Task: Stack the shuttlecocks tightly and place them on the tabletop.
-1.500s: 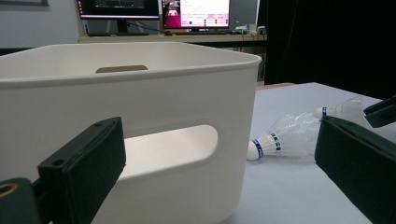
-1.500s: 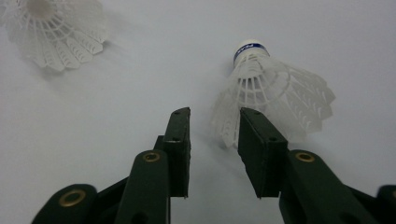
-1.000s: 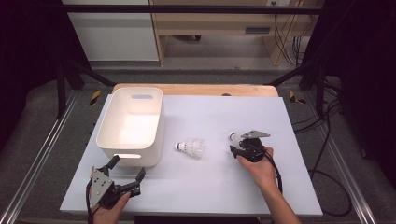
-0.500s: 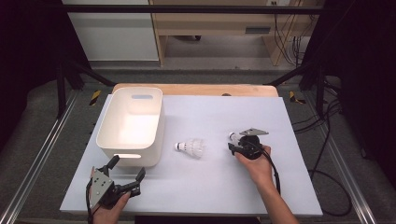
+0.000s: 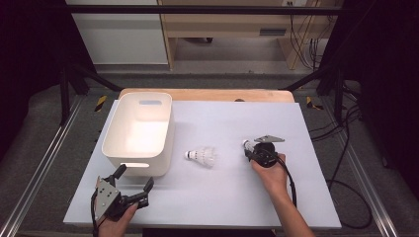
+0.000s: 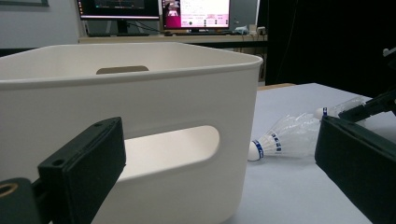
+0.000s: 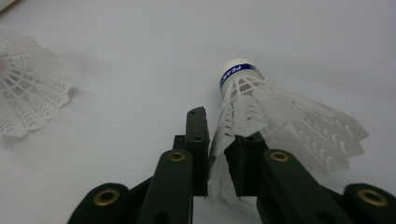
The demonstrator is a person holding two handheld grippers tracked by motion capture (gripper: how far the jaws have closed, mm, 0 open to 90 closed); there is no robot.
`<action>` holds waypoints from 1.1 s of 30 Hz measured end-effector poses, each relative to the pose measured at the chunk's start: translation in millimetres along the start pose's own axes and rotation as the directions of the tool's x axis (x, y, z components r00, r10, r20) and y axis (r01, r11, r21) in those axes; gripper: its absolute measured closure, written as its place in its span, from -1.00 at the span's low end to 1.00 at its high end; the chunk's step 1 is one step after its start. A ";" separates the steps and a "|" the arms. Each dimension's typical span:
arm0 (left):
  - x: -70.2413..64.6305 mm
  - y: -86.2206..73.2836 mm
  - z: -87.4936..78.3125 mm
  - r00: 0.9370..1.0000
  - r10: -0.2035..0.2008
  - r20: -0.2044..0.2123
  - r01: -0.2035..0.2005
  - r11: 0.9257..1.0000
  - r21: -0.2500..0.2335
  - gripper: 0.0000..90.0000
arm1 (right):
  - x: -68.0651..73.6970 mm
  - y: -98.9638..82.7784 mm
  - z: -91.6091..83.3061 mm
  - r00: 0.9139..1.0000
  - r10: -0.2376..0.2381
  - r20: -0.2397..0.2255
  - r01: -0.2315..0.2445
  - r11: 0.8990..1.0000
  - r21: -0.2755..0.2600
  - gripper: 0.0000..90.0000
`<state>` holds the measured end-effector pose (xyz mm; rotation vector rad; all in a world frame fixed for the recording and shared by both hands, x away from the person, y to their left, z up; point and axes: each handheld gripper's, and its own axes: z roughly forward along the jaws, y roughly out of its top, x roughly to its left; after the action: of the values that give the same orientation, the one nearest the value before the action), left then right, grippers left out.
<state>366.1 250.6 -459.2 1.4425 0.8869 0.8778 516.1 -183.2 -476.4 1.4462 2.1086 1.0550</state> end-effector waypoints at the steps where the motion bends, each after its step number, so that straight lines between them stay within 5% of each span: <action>1: 0.0 0.0 -0.1 1.000 0.000 0.000 0.000 1.000 0.000 -0.95 | -0.1 0.1 -0.6 1.000 -0.004 0.002 0.004 1.000 -0.001 0.85; 7: 0.2 0.0 -0.2 1.000 -0.001 0.000 0.001 1.000 0.000 -0.95 | -1.8 0.3 -5.4 1.000 -0.024 -0.003 0.024 1.000 0.001 0.98; 33: 0.5 -0.2 -0.1 1.000 -0.001 0.001 0.001 1.000 -0.002 -0.96 | 8.4 0.0 -14.0 0.989 -0.127 -0.074 0.126 0.992 -0.014 0.99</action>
<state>366.3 251.1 -459.3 1.4405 0.8862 0.8767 503.5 -180.7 -466.4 1.2678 2.2120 1.0845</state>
